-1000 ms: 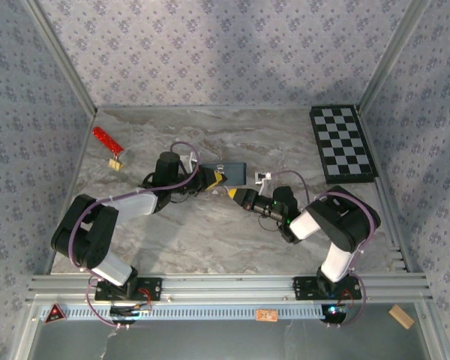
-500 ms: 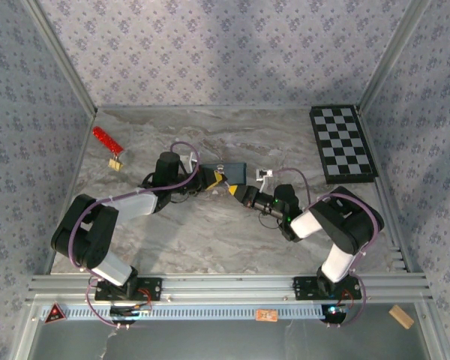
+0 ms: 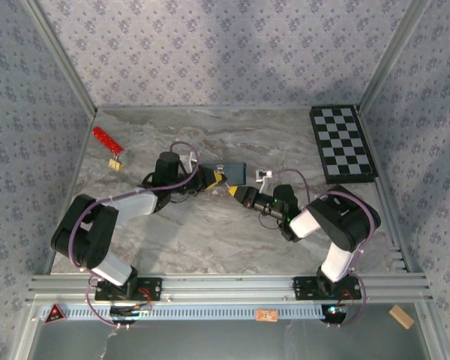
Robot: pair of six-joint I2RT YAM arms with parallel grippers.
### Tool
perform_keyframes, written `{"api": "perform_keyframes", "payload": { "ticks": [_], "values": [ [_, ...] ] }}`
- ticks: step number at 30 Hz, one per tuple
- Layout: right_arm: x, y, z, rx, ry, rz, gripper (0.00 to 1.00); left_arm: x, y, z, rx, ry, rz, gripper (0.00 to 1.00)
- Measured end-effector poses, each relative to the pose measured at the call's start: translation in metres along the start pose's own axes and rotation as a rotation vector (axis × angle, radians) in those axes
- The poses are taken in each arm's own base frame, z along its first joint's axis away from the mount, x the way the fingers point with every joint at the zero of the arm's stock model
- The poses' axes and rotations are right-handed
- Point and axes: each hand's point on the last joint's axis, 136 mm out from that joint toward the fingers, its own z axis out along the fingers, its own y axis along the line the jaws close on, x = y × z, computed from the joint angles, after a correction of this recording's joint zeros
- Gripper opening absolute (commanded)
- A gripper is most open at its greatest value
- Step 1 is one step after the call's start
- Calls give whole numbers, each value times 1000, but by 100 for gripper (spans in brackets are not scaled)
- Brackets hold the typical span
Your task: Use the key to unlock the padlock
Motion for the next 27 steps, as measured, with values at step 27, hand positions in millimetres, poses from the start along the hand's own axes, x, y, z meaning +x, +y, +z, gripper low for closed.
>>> {"api": "perform_keyframes", "payload": {
  "ticks": [27],
  "values": [
    [0,4,4,-9,4,-3,0,2,0,0,2,8,-2,0]
  ]
}}
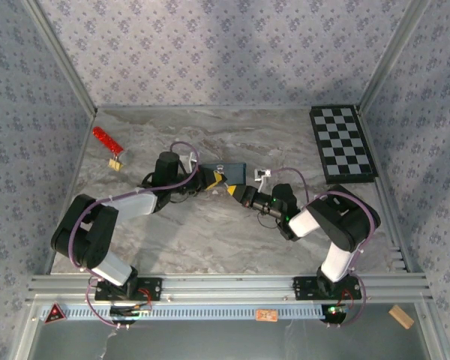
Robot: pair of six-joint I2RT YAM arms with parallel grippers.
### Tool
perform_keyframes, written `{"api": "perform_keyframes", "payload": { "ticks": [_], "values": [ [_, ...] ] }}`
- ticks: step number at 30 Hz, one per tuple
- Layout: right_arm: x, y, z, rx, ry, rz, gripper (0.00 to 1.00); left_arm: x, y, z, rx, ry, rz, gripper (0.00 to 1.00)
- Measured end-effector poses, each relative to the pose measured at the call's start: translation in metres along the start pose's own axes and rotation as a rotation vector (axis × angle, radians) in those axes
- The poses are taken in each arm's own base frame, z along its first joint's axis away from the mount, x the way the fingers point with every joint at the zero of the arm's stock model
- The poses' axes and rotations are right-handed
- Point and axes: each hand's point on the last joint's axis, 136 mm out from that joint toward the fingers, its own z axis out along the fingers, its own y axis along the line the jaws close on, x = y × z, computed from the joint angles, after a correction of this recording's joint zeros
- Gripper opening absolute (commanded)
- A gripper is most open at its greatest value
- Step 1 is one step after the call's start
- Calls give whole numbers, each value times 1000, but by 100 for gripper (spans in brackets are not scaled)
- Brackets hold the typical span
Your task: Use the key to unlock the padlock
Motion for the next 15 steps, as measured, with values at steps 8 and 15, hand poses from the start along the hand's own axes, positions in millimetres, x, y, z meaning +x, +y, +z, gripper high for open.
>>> {"api": "perform_keyframes", "payload": {
  "ticks": [8,15],
  "values": [
    [0,0,0,0,0,0,0,0,0,0,1,2,0,0],
    [1,-2,1,5,2,3,0,0,0,0,1,2,0,0]
  ]
}}
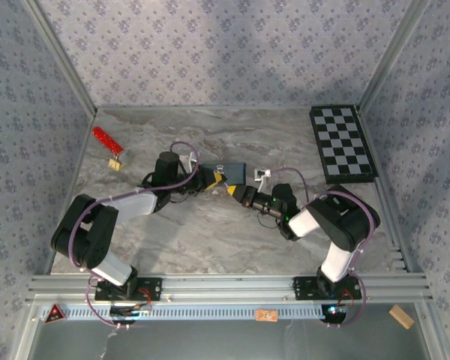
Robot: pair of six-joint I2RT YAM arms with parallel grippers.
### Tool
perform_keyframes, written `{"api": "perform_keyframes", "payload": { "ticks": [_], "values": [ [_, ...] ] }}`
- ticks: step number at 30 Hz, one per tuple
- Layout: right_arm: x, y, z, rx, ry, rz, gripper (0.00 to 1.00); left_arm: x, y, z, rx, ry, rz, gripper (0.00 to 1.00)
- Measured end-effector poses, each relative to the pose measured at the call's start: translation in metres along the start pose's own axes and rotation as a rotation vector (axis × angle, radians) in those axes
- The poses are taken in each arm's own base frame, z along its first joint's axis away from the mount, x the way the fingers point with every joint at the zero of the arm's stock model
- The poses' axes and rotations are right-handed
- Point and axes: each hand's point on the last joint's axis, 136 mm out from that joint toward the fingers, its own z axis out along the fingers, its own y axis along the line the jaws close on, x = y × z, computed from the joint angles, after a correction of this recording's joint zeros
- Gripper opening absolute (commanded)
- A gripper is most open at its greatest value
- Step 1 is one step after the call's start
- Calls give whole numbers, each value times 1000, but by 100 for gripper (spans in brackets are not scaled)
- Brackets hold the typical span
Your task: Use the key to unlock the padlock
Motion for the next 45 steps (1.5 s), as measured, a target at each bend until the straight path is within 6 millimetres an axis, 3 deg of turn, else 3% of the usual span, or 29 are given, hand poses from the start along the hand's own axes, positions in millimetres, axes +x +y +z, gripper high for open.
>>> {"api": "perform_keyframes", "payload": {
  "ticks": [45],
  "values": [
    [-6,-1,8,-1,1,95,0,-5,2,-1,-10,-23,-1,0]
  ]
}}
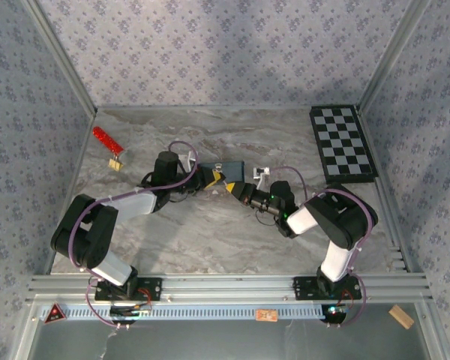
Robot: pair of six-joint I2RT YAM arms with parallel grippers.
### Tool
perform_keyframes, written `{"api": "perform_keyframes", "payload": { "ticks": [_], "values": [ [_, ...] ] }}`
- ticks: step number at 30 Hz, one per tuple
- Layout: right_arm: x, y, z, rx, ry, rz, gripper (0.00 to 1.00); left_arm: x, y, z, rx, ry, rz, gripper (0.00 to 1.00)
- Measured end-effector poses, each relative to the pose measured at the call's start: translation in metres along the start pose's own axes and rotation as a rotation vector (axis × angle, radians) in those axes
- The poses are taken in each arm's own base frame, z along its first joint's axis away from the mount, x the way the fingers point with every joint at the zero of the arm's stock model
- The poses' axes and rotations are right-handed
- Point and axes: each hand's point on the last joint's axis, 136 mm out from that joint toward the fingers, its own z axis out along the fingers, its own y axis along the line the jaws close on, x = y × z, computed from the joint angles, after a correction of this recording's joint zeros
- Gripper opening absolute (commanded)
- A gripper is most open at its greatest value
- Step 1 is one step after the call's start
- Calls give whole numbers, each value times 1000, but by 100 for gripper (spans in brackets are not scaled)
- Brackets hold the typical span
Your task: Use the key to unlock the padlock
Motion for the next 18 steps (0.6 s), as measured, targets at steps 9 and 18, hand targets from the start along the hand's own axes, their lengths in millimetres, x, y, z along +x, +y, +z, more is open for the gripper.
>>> {"api": "perform_keyframes", "payload": {
  "ticks": [9,18],
  "values": [
    [1,0,0,3,3,-4,0,0,0,0,-1,-2,0,0],
    [1,1,0,2,5,-7,0,0,0,0,-2,-2,0,0]
  ]
}}
